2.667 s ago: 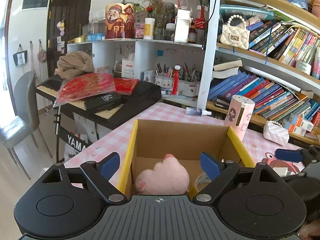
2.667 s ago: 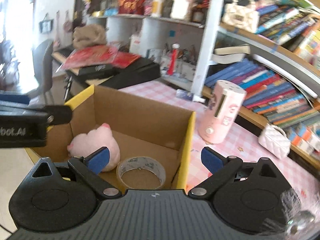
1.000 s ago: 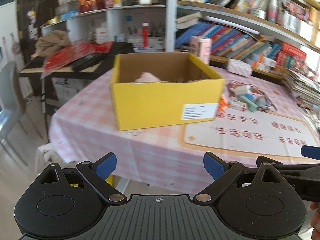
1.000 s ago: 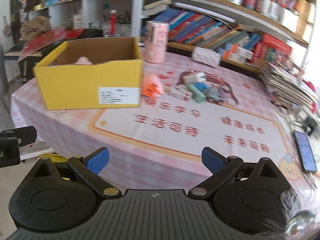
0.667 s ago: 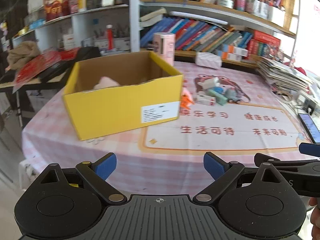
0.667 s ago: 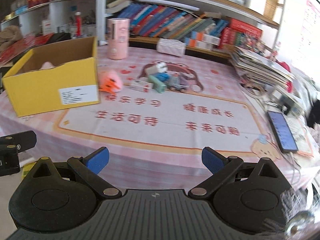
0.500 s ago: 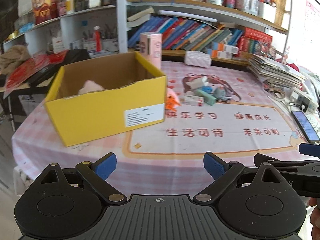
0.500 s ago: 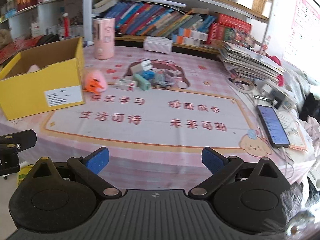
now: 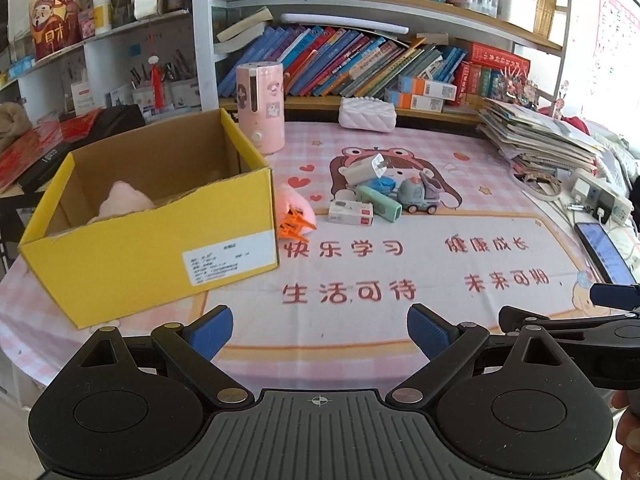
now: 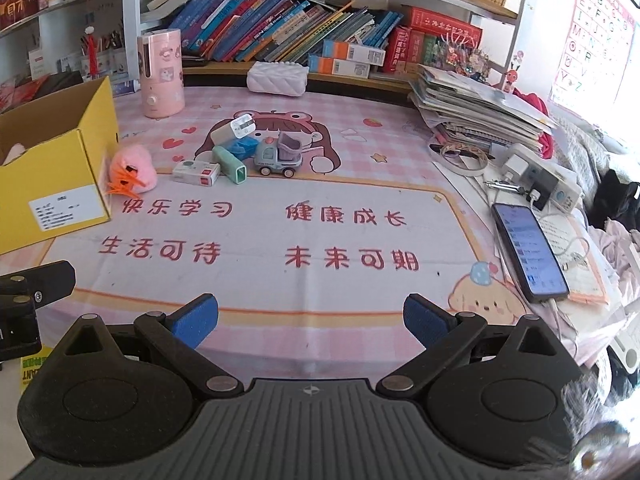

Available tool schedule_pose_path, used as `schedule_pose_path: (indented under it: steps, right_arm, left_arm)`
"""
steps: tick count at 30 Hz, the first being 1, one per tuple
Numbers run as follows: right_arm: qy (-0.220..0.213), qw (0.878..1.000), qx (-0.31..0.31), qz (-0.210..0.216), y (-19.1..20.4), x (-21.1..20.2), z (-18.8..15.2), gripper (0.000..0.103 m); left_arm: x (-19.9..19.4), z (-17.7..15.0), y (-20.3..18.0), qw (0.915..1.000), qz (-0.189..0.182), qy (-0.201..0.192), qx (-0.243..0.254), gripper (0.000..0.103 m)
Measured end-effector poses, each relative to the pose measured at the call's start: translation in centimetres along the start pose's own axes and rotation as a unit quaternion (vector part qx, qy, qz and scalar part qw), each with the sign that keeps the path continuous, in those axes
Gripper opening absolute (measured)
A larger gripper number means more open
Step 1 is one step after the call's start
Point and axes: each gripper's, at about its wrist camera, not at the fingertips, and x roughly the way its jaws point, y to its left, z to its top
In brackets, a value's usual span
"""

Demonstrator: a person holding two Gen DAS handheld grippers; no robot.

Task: Organize objects
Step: 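Move the left tool toward the pink fluffy pom with the orange clip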

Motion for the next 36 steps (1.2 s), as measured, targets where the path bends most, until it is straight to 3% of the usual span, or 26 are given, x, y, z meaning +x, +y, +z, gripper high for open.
schedule_pose_path:
  steps: [29,36]
  right_arm:
    - [-0.006,0.997,-0.033,0.073,-4.2,11.6,10.7,0.1]
    - [-0.012,0.996,-0.026,0.089,-5.3,12.8,11.7,0.099]
  left_arm:
    - [9.4,8.0,-4.2,0.9982,0.044,0.005,-0.04,0.096]
    - [10.8,8.8,-5.6,0.9985,0.051,0.013,-0.018,0.094]
